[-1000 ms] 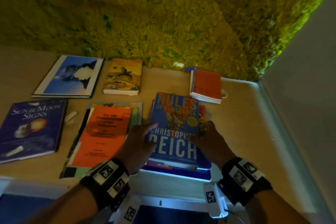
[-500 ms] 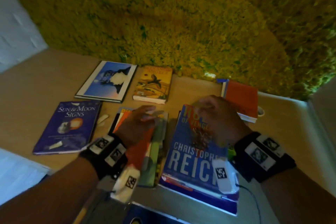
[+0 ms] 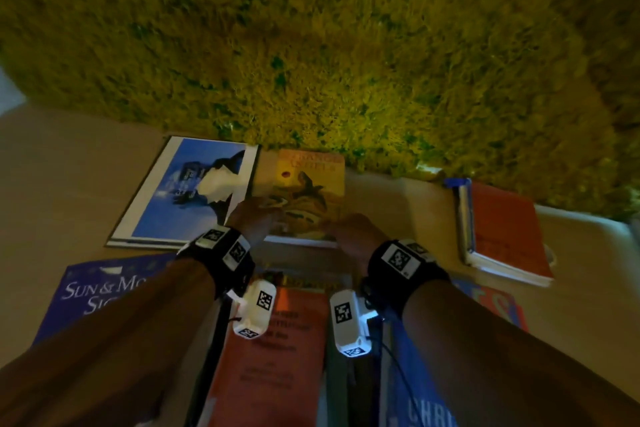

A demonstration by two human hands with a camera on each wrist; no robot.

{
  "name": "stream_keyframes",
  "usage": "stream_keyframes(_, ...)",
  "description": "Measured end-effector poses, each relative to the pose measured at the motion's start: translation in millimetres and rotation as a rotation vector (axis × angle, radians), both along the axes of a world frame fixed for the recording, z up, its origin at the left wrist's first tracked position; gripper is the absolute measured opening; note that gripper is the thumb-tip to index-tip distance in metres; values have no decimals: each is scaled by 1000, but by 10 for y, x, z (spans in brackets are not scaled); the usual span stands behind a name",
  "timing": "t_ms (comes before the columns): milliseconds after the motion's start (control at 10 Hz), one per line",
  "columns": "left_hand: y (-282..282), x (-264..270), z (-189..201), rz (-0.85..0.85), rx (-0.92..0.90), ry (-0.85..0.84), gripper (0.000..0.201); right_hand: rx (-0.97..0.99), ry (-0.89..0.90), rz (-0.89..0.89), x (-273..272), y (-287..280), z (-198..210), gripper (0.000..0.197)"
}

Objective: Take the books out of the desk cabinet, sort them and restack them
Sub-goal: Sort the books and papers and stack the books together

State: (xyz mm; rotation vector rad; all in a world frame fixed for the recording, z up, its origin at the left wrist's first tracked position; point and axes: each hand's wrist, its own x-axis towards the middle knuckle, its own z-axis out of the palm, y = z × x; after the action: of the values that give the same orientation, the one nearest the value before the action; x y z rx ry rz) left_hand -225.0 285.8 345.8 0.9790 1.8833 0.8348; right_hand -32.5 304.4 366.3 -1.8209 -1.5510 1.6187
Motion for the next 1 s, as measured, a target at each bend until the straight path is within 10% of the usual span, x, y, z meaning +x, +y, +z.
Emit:
stream_keyframes(200,61,-145,-125,-24,-59,-121,18,4,-79,-111,-77,146,-223,25)
stream_keyframes(500,-252,-76,323,173,28,-744,22,96,162,-282,-51,-109,396,39)
stream_keyframes(900,-1548,1420,1005,-54,303,-563,24,448,198,-258,1557,-1807,1217,10)
stream_keyframes(1000,-1889,1796,952,-142,273,-395,59,445,262,-255,2028,-2258,1080,12)
